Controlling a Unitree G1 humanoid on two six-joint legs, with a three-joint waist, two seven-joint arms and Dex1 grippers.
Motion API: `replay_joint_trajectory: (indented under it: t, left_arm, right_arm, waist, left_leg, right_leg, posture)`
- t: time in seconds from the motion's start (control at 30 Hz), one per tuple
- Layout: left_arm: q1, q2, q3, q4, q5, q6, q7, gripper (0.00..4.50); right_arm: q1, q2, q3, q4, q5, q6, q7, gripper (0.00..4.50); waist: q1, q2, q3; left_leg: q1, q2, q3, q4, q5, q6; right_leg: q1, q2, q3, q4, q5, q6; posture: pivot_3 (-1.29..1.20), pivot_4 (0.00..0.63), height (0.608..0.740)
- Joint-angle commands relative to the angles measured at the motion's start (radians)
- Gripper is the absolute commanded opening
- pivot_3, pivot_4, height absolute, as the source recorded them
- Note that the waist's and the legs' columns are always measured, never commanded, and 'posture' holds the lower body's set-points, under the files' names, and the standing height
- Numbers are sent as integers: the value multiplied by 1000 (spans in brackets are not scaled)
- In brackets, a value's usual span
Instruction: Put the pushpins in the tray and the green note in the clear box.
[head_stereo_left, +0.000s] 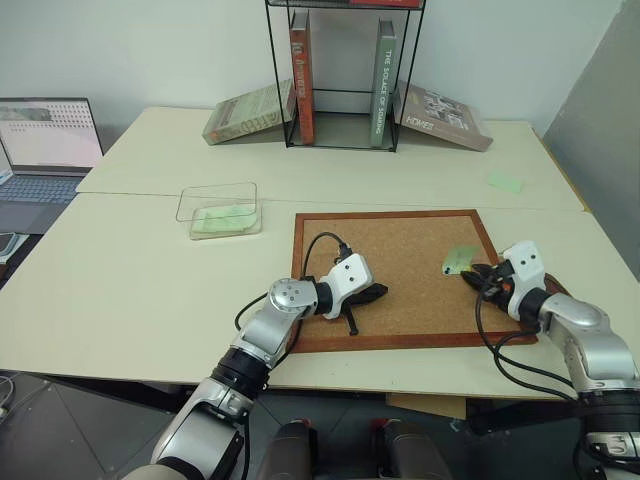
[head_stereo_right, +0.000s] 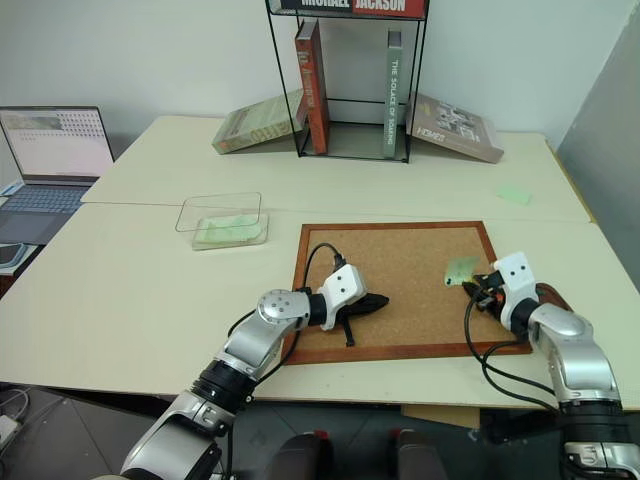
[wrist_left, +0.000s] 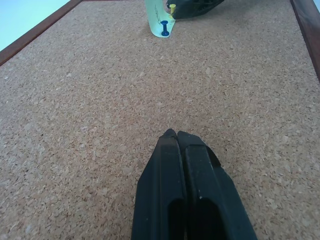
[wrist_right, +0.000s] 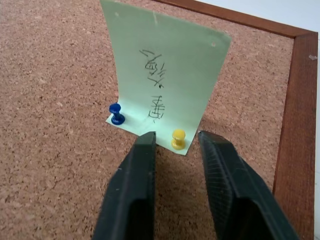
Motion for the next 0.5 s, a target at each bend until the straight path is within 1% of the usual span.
replay_joint_trajectory:
  t: [0.03,0.07,0.1,0.5]
  left_arm:
    - [16,1,-22,3,23,16,2,0]
    - [17,1,-22,3,23,16,2,0]
    - [17,1,-22,3,23,16,2,0]
    - [35,3,-26,-14,24,31,11,0]
  right_arm:
    - [-14,-3,-17,-8,0,-16,-10,299]
    - [-13,-3,-18,-8,0,-15,-10,60]
    - [-13,-4,-18,-8,1,-15,-10,8]
    - [-8,-25,-49,-104,53,6,26,8]
  waist:
    - [0,0,0]
    - [0,0,0]
    - [0,0,0]
    - [0,0,0]
  left_leg:
    - [0,0,0,0,0,0]
    - [0,0,0,0,0,0]
    - [0,0,0,0,0,0]
    - [0,0,0,0,0,0]
  right_leg:
    - [0,0,0,0,0,0]
    - [0,0,0,0,0,0]
    - [0,0,0,0,0,0]
    - [0,0,0,0,0,0]
  posture:
    - [0,150,740]
    - [0,150,740]
    - [0,150,740]
    - [0,150,740]
